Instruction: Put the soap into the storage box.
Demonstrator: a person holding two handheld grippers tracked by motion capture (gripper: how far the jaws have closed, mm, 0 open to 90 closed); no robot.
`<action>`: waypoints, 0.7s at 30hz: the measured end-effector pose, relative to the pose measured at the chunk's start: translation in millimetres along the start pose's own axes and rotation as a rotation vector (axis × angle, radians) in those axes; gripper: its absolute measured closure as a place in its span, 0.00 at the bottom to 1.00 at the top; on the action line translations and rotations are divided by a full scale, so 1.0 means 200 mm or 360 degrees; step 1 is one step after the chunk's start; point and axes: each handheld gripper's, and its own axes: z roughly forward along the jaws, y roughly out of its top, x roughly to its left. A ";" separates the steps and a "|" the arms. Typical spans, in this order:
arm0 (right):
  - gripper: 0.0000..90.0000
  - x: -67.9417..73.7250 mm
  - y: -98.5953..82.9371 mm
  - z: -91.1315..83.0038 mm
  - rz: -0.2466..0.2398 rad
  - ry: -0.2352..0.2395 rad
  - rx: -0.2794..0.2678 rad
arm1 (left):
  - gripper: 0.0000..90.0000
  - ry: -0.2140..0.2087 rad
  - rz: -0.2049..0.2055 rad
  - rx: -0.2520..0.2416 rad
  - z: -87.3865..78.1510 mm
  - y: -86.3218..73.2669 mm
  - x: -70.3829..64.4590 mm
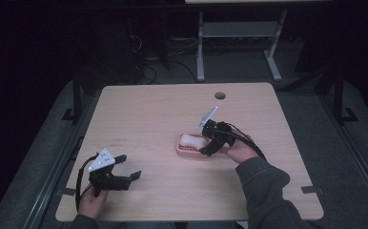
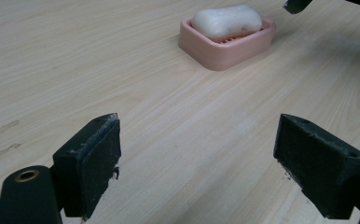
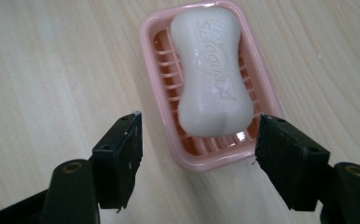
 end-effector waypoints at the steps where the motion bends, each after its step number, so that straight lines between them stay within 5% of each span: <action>1: 0.35 0.00 0.00 0.00 -0.0011 -0.0012 0.0005 | 0.16 -0.0001 -0.0001 -0.0001 0.00 0.00 0.00; 21: 0.33 0.01 -0.16 -0.02 0.0086 -0.0013 -0.0007 | 0.16 -0.0001 -0.0002 0.0003 0.00 0.00 0.00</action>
